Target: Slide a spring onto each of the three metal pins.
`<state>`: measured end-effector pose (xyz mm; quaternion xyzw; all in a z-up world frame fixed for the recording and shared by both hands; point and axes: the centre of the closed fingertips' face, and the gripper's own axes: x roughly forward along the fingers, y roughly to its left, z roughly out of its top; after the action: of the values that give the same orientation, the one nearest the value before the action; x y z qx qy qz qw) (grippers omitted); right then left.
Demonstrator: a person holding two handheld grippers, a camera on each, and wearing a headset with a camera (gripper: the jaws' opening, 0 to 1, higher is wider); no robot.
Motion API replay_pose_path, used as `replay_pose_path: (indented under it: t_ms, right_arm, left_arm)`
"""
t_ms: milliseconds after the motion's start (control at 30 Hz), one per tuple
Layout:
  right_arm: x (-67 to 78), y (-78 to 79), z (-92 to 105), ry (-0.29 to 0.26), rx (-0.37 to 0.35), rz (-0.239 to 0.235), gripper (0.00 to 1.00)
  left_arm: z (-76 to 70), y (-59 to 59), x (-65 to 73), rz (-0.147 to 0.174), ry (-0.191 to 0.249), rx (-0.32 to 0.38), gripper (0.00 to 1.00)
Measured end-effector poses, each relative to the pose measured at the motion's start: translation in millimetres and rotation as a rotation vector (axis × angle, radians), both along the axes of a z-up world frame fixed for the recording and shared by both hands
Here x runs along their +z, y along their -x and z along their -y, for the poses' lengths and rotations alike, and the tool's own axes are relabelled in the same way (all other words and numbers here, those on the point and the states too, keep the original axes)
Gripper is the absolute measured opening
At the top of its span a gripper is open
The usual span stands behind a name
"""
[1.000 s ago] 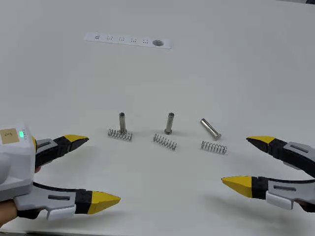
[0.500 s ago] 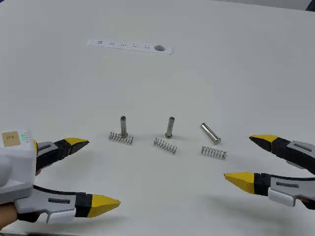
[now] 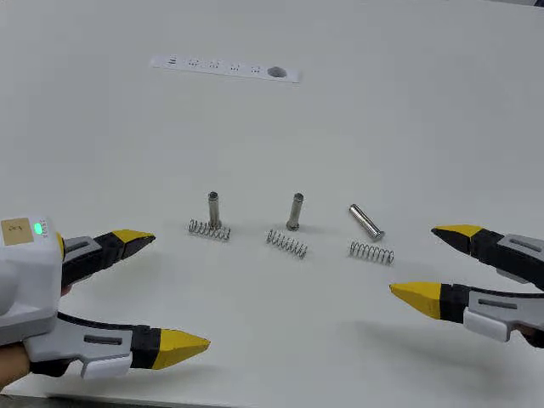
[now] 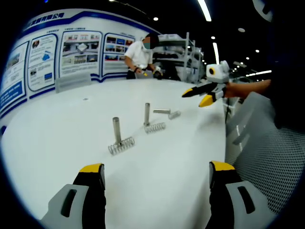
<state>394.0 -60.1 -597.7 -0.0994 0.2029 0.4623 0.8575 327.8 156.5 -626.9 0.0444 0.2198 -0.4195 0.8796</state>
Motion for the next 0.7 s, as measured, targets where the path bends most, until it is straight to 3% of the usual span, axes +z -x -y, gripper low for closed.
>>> replay_pose_path:
  t_ms: [200,367,700]
  right_arm:
    - [8.9,-12.3,-4.3,-0.016,-0.012,-0.001,0.58]
    - [14.3,-29.8,-11.1,0.004,-0.019,0.002,0.55]
    - [14.7,-60.3,-19.4,0.107,-0.019,-0.017,0.48]
  left_arm:
    - [0.8,-0.1,1.2,0.001,0.004,0.001,0.91]
    - [1.8,0.0,3.1,0.006,0.003,-0.003,0.91]
    - [-0.5,-0.6,3.7,0.01,0.004,0.009,0.91]
